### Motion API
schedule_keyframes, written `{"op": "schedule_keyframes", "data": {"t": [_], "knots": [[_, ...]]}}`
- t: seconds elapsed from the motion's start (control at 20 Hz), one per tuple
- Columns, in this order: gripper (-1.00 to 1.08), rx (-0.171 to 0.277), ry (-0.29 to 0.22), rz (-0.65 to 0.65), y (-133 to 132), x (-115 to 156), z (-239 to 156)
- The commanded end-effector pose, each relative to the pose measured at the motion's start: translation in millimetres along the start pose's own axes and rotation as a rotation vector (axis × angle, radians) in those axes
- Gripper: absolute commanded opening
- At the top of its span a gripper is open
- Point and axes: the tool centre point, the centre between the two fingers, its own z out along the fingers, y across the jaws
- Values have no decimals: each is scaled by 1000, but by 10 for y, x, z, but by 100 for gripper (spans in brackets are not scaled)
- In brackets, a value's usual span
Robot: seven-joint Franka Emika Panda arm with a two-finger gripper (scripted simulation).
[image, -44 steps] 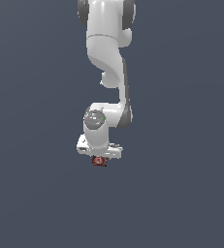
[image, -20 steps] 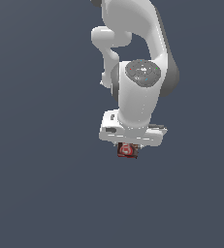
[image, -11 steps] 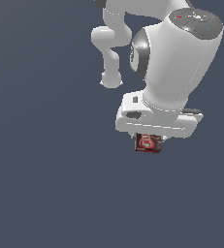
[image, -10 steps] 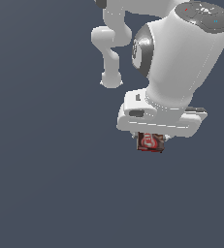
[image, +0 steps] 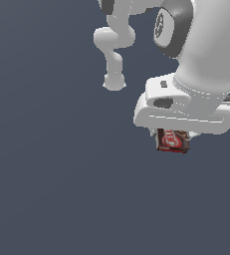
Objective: Pick up the object and move it to a goal position.
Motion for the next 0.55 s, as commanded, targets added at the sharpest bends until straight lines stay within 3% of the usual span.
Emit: {"op": "schedule_keyframes", "data": {"t": [0.0,0.5], "knots": [[-100,0,-1,1,-41,14,-62],[-100,0,-1,1,-103,38,-151]]}}
